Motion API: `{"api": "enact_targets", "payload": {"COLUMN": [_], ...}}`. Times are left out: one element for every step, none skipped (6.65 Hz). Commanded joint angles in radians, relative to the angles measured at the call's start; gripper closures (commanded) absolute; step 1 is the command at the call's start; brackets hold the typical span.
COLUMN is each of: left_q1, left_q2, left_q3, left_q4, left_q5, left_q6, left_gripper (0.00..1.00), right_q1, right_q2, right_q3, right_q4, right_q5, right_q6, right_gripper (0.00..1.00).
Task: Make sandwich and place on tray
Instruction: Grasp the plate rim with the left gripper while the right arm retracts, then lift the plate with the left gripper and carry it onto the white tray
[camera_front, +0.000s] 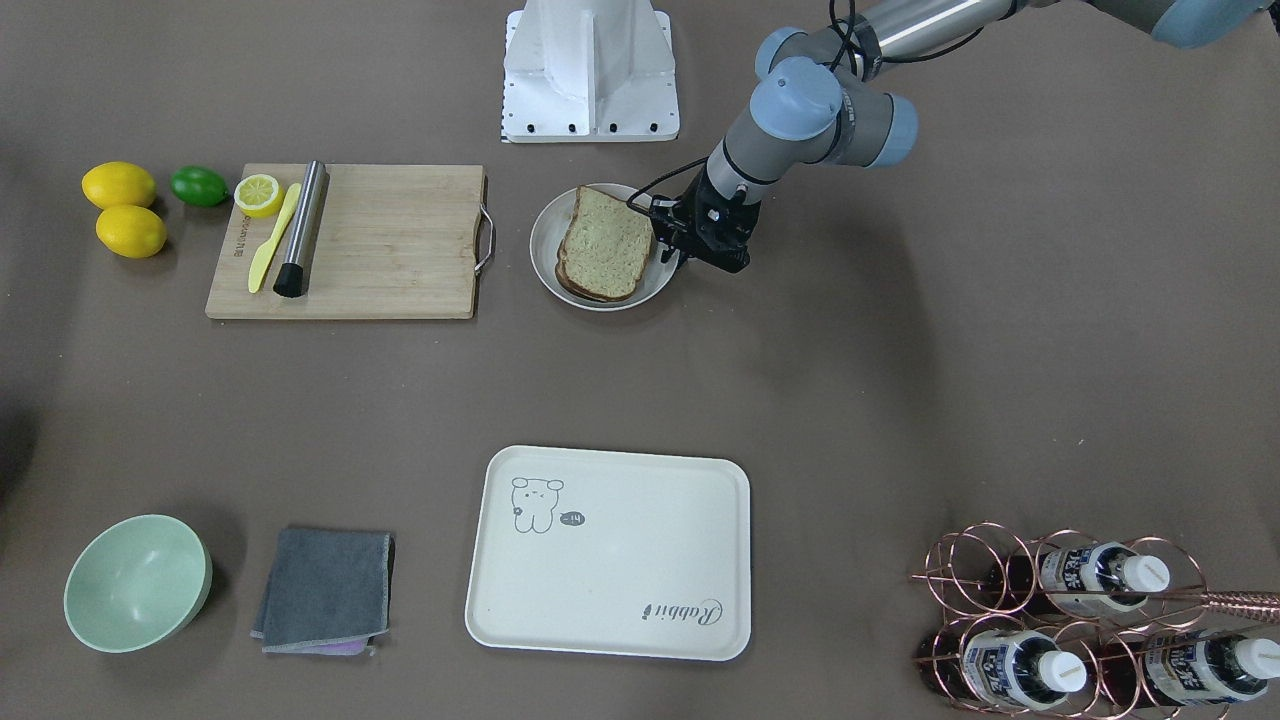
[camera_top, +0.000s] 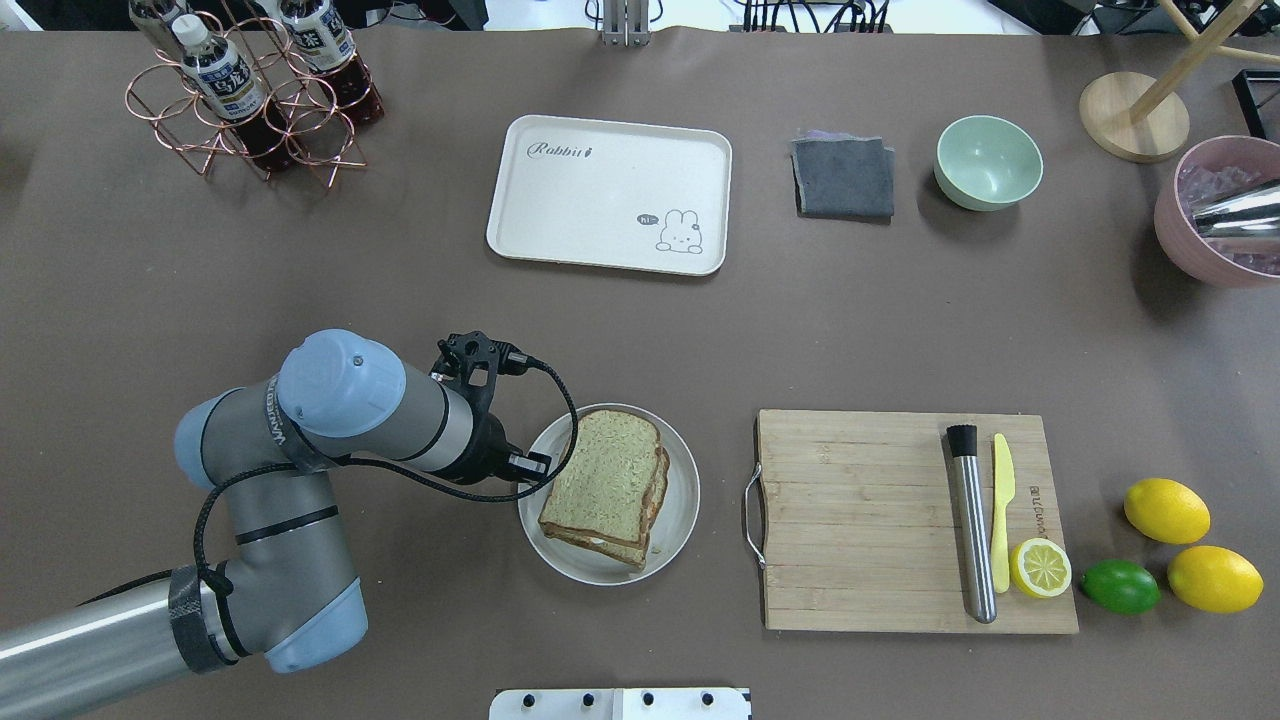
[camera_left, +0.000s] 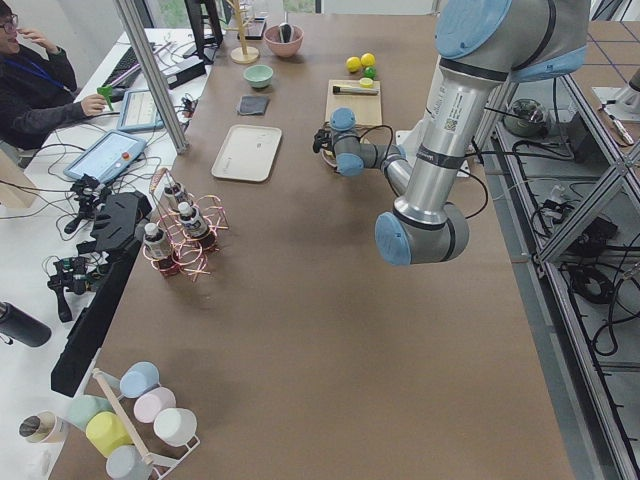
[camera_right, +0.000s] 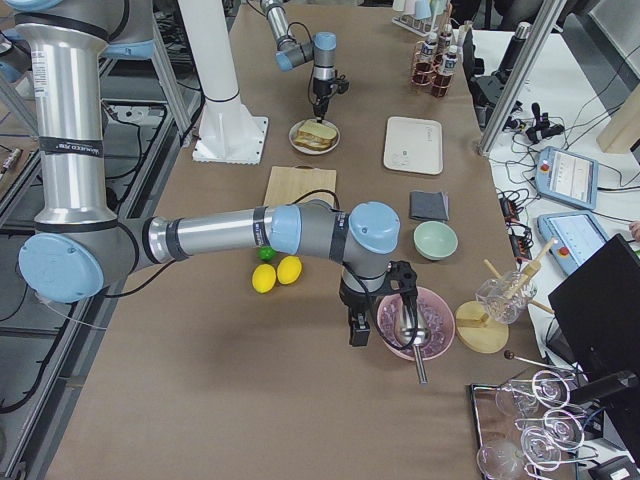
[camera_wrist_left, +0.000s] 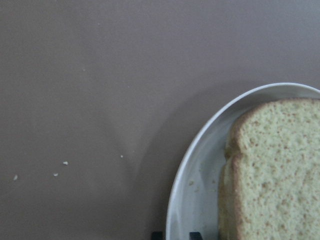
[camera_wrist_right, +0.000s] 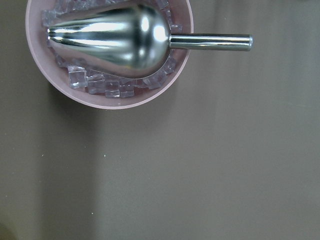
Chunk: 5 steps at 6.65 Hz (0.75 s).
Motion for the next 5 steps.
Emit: {"api": "enact_targets", "payload": {"left_q1": [-0.009,-0.023,-0.047,-0.110,-0.189], "left_q2": [-0.006,-0.006,-0.008,-0.026,-0.040], "left_q3": [-0.002,-0.002,-0.003,-0.005,0.010], "left_q4": [-0.003,-0.036,-0.049,-0.048,-0.041], "left_q5": [-0.002,-0.006,-0.011,-0.018,-0.113], "left_q6": [0.007,0.007,0.004,-0.002,-0.004], "left_gripper": [1.00,1.00,1.00,1.00,1.00], "right_q1": [-0.001,-0.001,-0.001,-0.001,-0.001], "right_q2": [0.001,-0.001,-0.001,-0.001,-0.001], "right_q3": [-0.001,-0.002,-0.004,-0.010,-0.013], "right_q4": [0.000,0.000,0.002,0.002,0.002], "right_q5": [-0.002,-0.002,-0.003,-0.006,-0.008], "right_q6": [0.001,0.000,-0.002,0.001,0.004], "right_gripper": [0.00,0.00,0.00,0.00,0.00]}}
